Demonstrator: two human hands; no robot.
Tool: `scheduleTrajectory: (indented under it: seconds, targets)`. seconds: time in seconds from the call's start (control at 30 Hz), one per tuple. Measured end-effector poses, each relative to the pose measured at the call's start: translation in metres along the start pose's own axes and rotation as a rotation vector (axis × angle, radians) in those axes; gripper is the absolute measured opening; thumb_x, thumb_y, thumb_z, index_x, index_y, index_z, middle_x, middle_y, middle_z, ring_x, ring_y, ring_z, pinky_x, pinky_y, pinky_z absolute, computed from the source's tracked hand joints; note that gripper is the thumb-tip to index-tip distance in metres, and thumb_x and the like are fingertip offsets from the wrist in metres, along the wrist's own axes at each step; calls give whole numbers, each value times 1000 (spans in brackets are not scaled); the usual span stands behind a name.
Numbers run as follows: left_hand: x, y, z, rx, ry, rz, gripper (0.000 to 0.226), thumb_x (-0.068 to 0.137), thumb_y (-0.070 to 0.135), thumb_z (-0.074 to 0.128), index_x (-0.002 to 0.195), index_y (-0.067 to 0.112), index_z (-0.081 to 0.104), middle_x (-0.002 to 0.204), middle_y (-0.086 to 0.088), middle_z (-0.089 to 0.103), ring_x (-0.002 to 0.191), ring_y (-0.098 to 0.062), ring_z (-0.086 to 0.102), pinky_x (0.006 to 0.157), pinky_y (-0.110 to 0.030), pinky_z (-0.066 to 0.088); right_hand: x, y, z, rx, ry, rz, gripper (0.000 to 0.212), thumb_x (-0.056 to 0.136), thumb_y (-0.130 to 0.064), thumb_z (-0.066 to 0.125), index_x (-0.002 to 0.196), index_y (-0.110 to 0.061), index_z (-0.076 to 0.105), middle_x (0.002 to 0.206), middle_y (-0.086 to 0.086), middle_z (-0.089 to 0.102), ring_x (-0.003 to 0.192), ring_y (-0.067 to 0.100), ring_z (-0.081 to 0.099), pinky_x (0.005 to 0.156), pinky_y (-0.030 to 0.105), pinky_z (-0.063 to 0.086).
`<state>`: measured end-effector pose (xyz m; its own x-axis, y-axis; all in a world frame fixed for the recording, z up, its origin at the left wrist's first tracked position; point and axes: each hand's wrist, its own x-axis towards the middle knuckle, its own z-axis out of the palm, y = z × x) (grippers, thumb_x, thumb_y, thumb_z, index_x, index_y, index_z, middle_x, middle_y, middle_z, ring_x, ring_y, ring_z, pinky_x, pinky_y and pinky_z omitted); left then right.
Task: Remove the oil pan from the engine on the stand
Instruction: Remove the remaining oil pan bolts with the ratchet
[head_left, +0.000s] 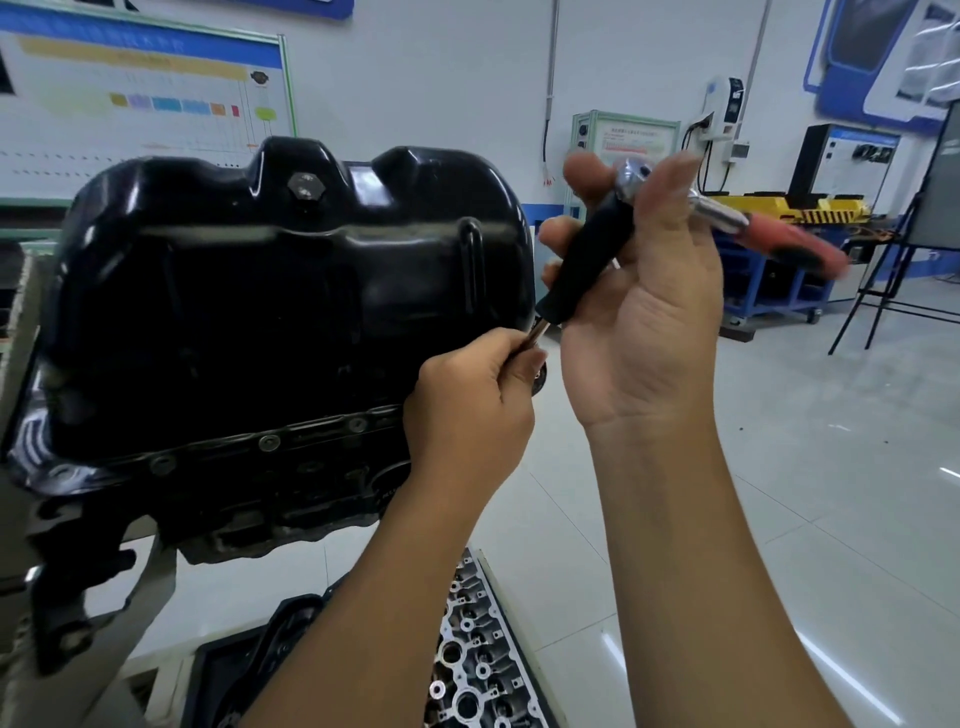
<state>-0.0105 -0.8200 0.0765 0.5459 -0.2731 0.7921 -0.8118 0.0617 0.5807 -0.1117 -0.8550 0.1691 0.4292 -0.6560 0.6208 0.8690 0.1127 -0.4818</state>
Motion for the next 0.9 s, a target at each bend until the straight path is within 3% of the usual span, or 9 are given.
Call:
scheduleTrajectory:
  seconds: [0.13, 0.3, 0.4, 0.47, 0.53, 0.67, 0.77, 0.8, 0.9]
  targets:
    - [0, 2, 6, 10, 75, -35, 12, 88, 42, 62, 89, 31, 67, 58, 17, 62, 52, -14, 66, 50, -39, 53, -4, 4, 4, 43, 65, -83, 17, 94, -14, 70, 95, -14, 53, 92, 12, 69, 69, 21, 64, 61, 26, 52]
    - [0, 3, 7, 70, 148, -25, 30, 81, 55, 53, 72, 27, 53, 53, 13, 52, 44, -10, 43, 43, -29, 36, -1, 5, 5, 35, 35, 36, 30, 107, -41, 47, 107, -15, 62, 103, 5, 76, 72, 19, 64, 66, 26, 52]
    - [0, 3, 6, 93, 146, -27, 30, 80, 55, 52, 69, 27, 50, 55, 18, 53, 45, -9, 42, 47, -24, 27, -2, 4, 6, 55, 51, 22, 20, 106, -30, 54, 105, -13, 63, 100, 5, 74, 75, 21, 62, 67, 28, 53]
    - [0, 4, 6, 90, 140, -35, 33, 81, 57, 53, 70, 26, 50, 55, 17, 55, 45, -9, 48, 45, -25, 31, -3, 4, 8, 56, 79, -28, 11, 98, -17, 66, 105, -11, 60, 94, 5, 72, 77, 23, 61, 69, 31, 54]
    - [-1, 4, 6, 73, 145, -45, 36, 81, 57, 56, 70, 24, 50, 54, 11, 56, 45, -12, 53, 42, -33, 40, -2, 6, 8, 44, 122, -80, 21, 90, -9, 74, 101, -11, 56, 91, 7, 69, 74, 24, 62, 70, 33, 57]
    - [-1, 3, 3, 81, 73, -11, 28, 88, 57, 53, 88, 30, 61, 59, 17, 57, 48, -8, 52, 47, -34, 46, 0, 5, 6, 24, 68, -29, 23, 104, -26, 58, 116, -7, 55, 102, 8, 74, 69, 21, 63, 63, 28, 49]
    - [0, 2, 1, 43, -5, -7, 16, 94, 46, 53, 95, 34, 64, 64, 18, 63, 54, -12, 67, 51, -40, 54, 3, 2, 5, 7, 49, 2, 20, 104, -30, 56, 105, -11, 59, 103, 6, 75, 68, 22, 62, 62, 30, 44]
    - [0, 1, 1, 18, 0, -19, 12, 93, 42, 56, 93, 34, 64, 63, 18, 63, 54, -13, 68, 51, -42, 55, 2, 1, 5, 23, 50, -12, 14, 98, -26, 64, 99, -13, 59, 100, 5, 75, 67, 22, 62, 60, 29, 46]
    - [1, 0, 5, -16, 38, -58, 9, 91, 39, 62, 87, 31, 65, 59, 17, 62, 51, -12, 64, 50, -40, 55, -1, 4, 8, 54, 72, -84, 24, 85, -10, 75, 93, -14, 53, 91, 4, 73, 64, 23, 65, 62, 31, 54]
